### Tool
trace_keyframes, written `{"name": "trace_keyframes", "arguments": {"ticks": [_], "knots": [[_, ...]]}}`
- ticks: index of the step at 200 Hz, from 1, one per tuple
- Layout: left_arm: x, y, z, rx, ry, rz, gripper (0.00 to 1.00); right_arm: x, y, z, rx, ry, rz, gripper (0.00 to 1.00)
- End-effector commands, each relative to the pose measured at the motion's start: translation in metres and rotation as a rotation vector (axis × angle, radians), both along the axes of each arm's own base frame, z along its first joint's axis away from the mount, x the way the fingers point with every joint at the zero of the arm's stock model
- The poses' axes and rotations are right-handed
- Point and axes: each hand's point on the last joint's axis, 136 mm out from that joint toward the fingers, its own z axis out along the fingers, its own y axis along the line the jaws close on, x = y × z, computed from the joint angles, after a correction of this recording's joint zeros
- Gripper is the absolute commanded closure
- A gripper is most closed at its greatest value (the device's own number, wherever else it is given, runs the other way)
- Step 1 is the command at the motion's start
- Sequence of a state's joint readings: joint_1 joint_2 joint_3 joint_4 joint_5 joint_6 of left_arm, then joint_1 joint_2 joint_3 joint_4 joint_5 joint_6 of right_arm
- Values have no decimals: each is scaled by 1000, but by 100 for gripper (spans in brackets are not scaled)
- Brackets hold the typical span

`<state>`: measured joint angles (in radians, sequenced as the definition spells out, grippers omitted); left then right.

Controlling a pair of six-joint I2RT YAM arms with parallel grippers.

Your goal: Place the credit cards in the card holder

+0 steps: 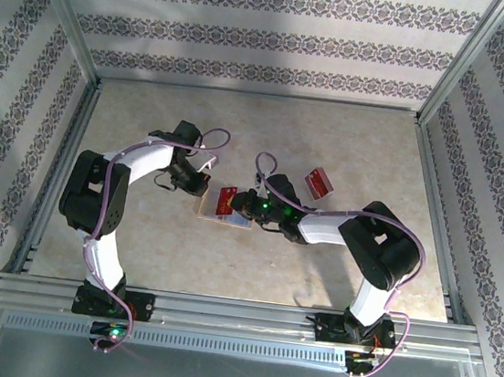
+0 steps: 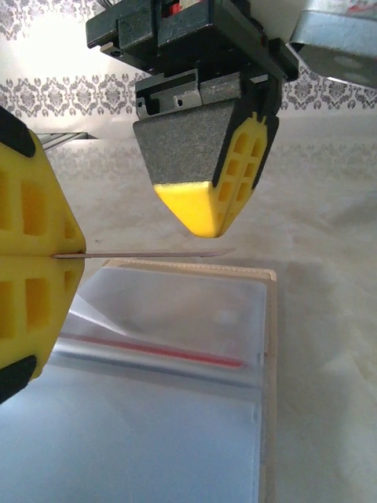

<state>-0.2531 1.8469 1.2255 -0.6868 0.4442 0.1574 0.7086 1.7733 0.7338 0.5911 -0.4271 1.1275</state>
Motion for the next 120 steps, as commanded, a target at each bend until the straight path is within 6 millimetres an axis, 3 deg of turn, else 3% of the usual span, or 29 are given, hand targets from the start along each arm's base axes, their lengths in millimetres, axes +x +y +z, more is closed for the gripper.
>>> {"name": "trace_keyframes", "arguments": {"ticks": [1,71,120], "knots": [[-10,-4,-6,-46,62,-7,100,-4,-9,-4,-3,20,-7,100],[-15,-13,-15,-68,110,-31,100,-16,-25,-8,19,23,-10,100],[-14,-8,-25,-30,121,-29,100,-18,-15,-4,67,16,27,100]]}}
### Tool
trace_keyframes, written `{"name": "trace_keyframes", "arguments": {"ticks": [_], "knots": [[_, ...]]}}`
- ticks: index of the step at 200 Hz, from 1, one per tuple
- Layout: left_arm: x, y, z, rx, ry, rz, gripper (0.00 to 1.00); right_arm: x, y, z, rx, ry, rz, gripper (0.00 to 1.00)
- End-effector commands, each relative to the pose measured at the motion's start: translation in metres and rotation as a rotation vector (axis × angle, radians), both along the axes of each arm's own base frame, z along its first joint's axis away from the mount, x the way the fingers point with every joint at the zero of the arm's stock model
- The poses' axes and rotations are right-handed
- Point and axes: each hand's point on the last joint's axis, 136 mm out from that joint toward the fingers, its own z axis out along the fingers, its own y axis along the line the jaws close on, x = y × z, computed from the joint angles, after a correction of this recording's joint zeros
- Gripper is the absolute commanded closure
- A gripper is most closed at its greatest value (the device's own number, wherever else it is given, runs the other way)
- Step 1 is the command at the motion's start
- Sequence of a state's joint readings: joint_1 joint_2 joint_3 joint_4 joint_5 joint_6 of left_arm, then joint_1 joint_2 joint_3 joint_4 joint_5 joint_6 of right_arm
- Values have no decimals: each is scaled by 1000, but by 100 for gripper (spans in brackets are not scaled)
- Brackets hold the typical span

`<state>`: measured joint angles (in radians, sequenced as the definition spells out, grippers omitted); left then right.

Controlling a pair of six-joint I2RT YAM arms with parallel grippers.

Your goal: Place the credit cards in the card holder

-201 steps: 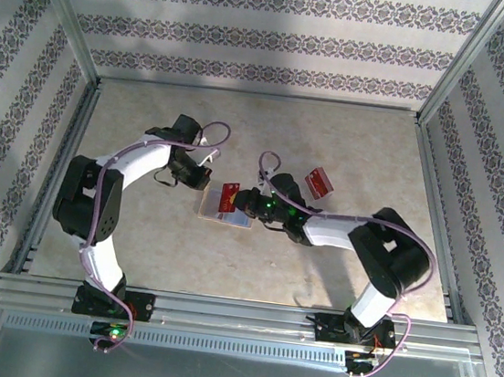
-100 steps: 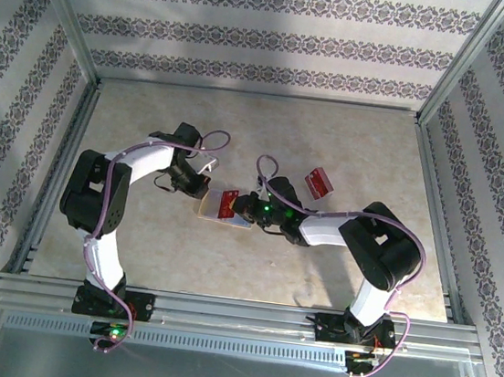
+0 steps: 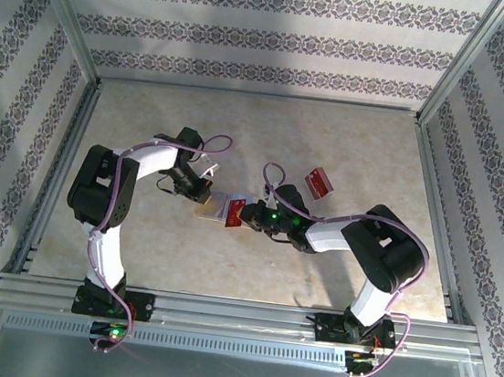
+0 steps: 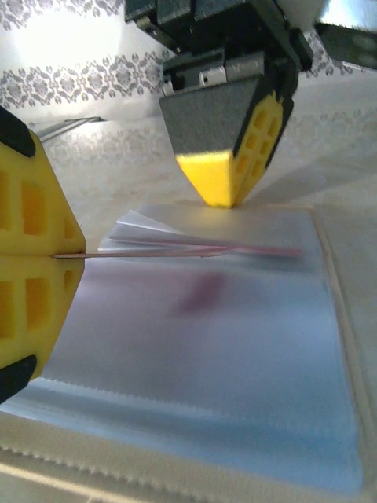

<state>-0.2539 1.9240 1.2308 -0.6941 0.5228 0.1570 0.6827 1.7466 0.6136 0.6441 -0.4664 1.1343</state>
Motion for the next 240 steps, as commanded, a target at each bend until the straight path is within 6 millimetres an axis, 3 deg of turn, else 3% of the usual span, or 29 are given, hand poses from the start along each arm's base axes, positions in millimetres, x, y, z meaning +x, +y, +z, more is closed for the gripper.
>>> {"name": "trace_keyframes", "arguments": {"ticks": [1,66,240], "knots": [[-4,3,-5,25,23,-20,100,2,8,18,78,-35,21,100],[-5,5,-7,36,13,-22,100,-5,6,-2,53,11,30,100],[-4,7,-11,54,22,-24,100,-24,12,5,92,-9,58,100]]}}
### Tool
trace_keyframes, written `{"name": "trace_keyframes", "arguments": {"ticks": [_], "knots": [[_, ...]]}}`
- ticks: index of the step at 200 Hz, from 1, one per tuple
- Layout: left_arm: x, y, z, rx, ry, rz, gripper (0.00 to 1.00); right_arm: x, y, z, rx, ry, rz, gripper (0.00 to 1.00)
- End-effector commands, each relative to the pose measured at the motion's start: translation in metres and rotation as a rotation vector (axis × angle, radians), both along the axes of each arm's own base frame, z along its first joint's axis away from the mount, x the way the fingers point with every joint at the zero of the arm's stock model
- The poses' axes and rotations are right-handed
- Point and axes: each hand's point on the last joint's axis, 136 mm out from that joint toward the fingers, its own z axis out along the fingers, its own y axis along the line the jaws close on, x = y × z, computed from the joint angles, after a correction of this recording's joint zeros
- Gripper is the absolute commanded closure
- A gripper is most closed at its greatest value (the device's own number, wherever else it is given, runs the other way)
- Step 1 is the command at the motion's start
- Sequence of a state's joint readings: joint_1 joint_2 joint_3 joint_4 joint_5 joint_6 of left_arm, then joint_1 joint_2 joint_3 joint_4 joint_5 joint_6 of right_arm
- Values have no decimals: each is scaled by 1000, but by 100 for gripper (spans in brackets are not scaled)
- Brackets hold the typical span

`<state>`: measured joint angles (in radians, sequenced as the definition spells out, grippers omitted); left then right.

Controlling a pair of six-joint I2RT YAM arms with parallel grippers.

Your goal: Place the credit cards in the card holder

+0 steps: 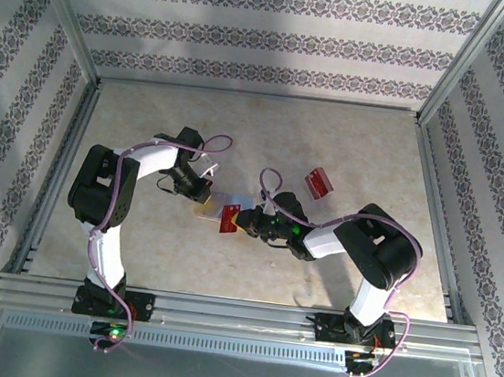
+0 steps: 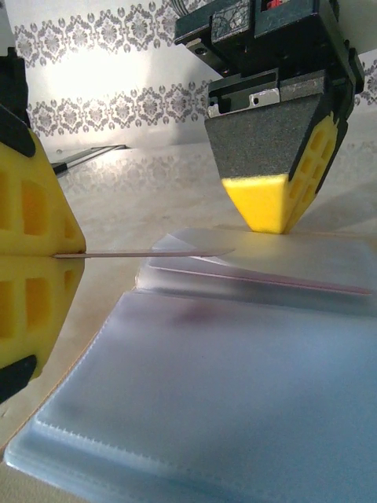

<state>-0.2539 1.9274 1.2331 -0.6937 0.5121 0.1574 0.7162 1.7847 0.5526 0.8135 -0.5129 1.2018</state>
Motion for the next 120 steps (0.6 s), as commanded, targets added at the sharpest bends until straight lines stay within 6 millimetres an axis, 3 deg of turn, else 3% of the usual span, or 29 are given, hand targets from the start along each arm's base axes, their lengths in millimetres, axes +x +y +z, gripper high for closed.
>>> {"name": "trace_keyframes", "arguments": {"ticks": [1,120], "knots": [[-5,6,-10,43,25,-23,100,-5,2,6,11,-29,14,100],[-4,5,-9,41,26,-25,100,-9,1,-19,-3,18,8,100]]}}
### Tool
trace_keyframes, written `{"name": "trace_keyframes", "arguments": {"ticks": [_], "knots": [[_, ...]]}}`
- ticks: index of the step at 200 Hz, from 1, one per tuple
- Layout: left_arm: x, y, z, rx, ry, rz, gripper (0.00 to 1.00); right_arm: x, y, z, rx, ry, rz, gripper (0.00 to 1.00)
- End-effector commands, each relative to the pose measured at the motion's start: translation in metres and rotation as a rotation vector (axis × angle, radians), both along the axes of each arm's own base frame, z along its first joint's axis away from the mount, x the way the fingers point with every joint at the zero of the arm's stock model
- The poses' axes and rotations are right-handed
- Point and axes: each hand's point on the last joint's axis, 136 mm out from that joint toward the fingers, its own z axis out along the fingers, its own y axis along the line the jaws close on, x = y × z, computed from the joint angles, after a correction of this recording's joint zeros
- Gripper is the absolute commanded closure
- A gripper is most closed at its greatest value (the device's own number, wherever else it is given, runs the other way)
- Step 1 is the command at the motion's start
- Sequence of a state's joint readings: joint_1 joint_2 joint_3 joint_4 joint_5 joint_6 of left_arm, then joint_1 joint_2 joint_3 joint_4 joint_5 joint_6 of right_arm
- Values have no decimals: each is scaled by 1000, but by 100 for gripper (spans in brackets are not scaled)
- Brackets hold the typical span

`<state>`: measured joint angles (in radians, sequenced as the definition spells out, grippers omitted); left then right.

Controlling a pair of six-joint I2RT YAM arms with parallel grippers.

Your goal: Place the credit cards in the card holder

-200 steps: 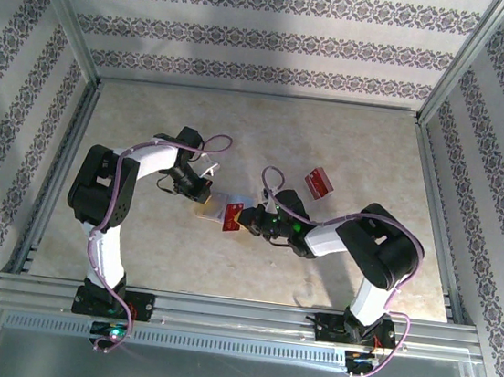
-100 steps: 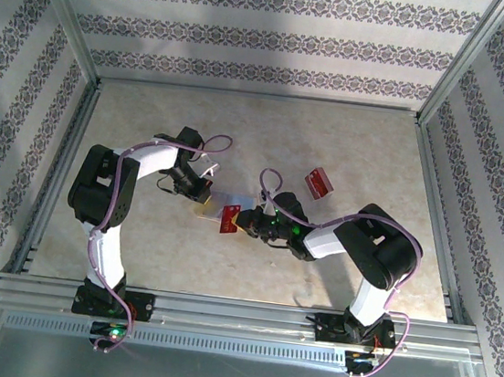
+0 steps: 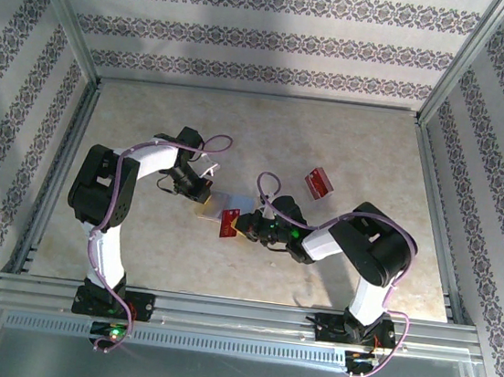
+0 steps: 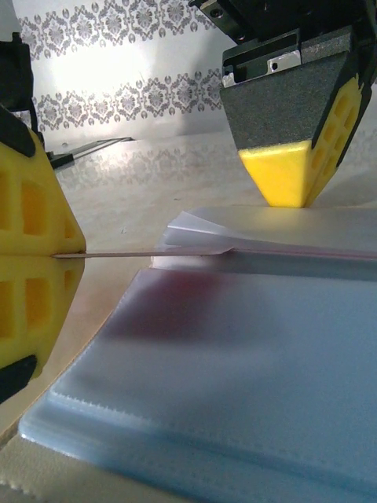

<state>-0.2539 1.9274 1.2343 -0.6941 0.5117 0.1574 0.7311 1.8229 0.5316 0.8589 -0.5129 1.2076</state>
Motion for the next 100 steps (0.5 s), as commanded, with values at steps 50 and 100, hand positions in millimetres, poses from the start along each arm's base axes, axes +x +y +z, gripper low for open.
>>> {"name": "trace_keyframes", "arguments": {"ticks": [50,100], "knots": [[-5,5,-9,39,28,-25,100,13,-3,-15,13,8,-36,100],[-5,5,-9,38,25,-24,100,28,-7,-20,16,4,-61,100]]}}
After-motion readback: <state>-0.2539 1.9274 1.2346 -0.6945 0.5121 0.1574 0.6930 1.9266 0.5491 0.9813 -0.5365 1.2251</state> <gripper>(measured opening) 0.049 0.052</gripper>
